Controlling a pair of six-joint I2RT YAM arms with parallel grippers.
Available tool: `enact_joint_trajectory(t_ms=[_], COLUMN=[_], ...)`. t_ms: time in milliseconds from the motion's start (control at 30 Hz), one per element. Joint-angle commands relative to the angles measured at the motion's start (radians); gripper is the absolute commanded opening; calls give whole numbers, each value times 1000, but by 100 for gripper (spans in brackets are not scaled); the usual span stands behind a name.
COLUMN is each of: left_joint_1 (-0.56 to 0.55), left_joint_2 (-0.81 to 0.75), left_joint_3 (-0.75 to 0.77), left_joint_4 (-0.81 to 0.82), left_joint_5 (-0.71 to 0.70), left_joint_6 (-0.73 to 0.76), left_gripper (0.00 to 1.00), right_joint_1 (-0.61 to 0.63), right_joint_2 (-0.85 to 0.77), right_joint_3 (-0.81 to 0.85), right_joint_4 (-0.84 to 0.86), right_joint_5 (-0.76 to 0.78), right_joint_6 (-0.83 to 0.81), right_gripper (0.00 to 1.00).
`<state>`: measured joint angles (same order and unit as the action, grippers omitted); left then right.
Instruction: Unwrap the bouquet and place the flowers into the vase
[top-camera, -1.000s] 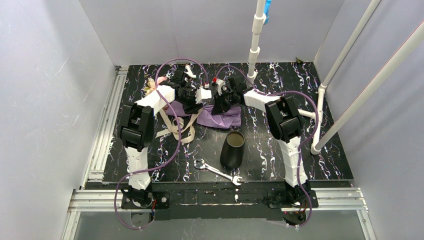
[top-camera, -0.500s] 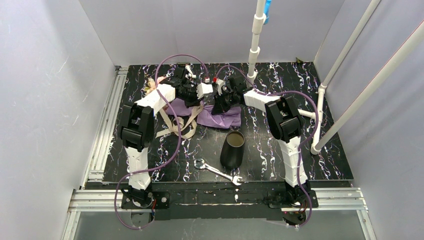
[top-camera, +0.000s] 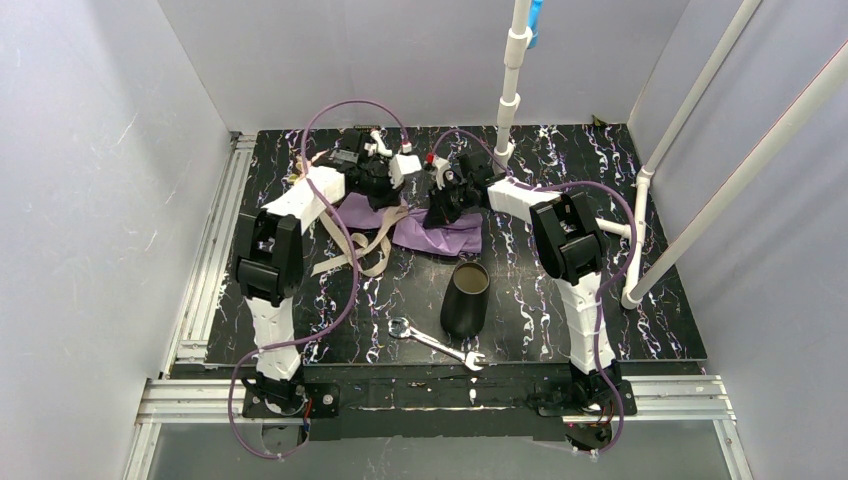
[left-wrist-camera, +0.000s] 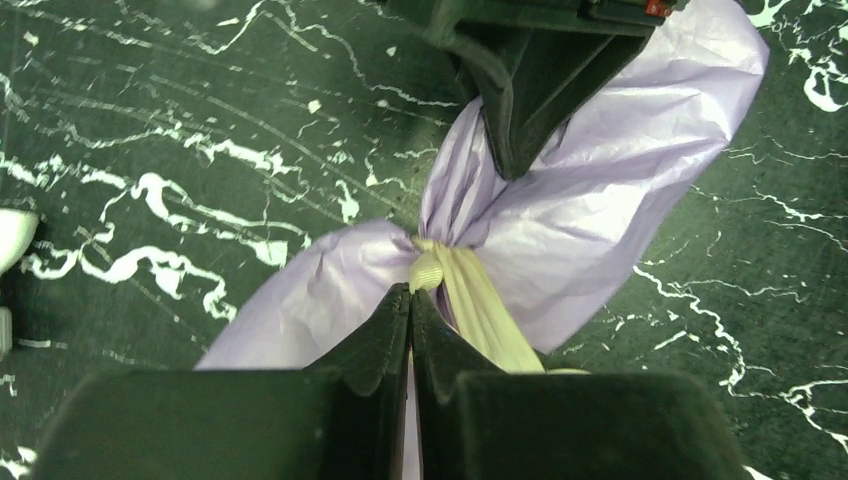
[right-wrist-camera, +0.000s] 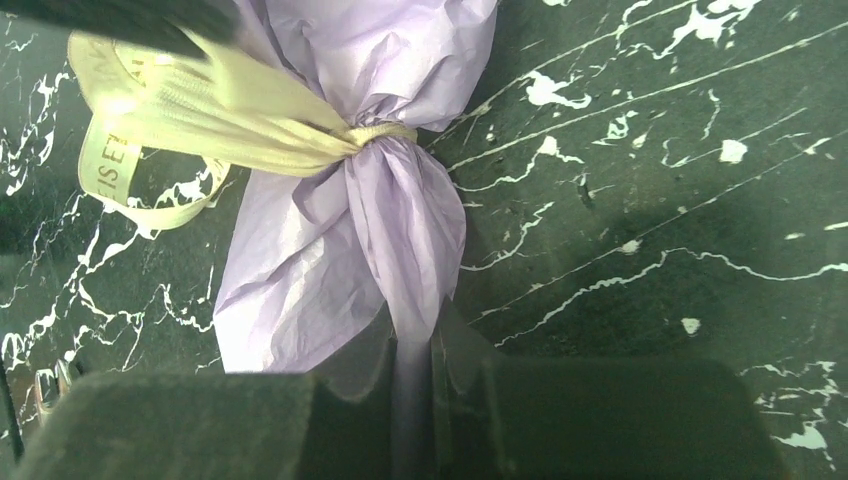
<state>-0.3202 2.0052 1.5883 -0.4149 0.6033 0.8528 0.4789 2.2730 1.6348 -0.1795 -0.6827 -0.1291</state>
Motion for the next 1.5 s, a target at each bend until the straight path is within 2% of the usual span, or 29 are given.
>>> enact_joint_trajectory(t_ms=[0,133,367,500,533,633,700,800,833,867,900,933,1033,1133,1233,1367,1400,1433,1467], left_joint_1=[102,116,134,167,176,205,206,175,165,156,145,127,40,-6,-27,-31,-32,-33,-35], left_joint_2=[-155,-209,-200,-251,-254,-203,-170,-168,-174,-184,-197,-209,-233,-233,-185,-82,-181,-53,-22], left_joint_3=[-44,-127,-159,-243,-257,-187,-125,-100,-92,-86,-85,-87,-92,-118,-103,-14,4,16,27], left_joint_4=[45,38,134,122,143,187,184,208,206,206,206,204,138,104,87,42,35,34,33], left_joint_5=[93,106,41,16,-28,-134,-156,-152,-137,-121,-104,-109,-166,-165,-183,-203,-205,-208,-209], left_joint_6=[-57,48,-29,66,58,-134,-213,-250,-270,-299,-333,-363,-428,-549,-655,-744,-754,-762,-770], left_gripper=[0,0,0,0,0,0,0,0,5,20,30,33,28,25,16,10,9,8,8], right_joint_1=[-55,-62,-62,-63,-63,-65,-63,-63,-62,-62,-62,-62,-60,-59,-59,-59,-59,-59,-59], right_joint_2=[81,76,79,74,74,70,68,71,72,72,72,70,70,75,75,67,65,65,66], right_joint_3=[-20,-22,-8,-20,-23,-33,-38,-37,-35,-34,-33,-34,-35,-28,-25,-32,-33,-33,-33], right_joint_4=[-59,-58,-72,-68,-66,-62,-64,-67,-69,-70,-71,-70,-63,-61,-62,-67,-69,-71,-74], right_joint_5=[165,163,159,169,169,165,154,127,119,112,105,99,82,72,68,66,66,65,64], right_joint_6=[22,12,6,10,12,11,5,4,4,3,3,5,12,17,17,11,8,4,2], right_gripper=[1,1,1,1,1,1,1,1,1,1,1,1,1,1,1,1,1,1,1])
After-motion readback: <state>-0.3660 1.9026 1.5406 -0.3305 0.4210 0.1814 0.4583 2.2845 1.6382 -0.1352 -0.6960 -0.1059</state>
